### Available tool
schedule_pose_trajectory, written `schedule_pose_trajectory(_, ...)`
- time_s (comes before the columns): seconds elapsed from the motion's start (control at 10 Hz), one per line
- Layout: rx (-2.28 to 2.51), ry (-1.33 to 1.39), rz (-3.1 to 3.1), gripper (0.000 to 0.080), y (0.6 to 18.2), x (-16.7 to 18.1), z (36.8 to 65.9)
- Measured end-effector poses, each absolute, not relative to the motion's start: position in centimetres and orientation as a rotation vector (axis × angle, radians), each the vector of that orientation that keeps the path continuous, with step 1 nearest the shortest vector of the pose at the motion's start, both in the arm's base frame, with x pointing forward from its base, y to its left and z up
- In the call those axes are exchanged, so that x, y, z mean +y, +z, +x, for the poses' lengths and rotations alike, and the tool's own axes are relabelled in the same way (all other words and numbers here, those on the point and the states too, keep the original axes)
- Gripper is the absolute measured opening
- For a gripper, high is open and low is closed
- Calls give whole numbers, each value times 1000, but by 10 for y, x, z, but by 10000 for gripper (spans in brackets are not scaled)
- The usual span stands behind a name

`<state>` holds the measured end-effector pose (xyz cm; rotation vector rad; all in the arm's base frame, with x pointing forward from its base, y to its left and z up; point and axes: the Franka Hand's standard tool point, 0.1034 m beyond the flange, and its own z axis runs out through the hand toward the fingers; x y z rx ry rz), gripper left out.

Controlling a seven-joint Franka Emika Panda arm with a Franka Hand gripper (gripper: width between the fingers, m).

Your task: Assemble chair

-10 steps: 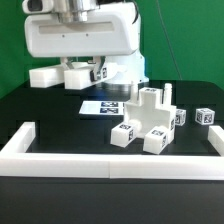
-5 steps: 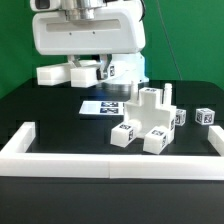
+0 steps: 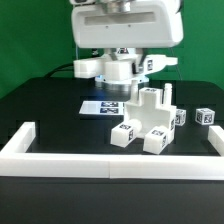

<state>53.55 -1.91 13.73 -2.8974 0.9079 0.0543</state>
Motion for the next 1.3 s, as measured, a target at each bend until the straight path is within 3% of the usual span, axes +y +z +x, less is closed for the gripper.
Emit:
schedule_pose_trajectory(0.4, 883, 52, -2910, 289, 134, -11, 537)
schedule_pose_trajectory(0.8, 806, 42, -2934, 289, 131, 31, 538)
schedule_pose_trajectory(1.3, 799, 53, -2943, 289, 123, 31, 537)
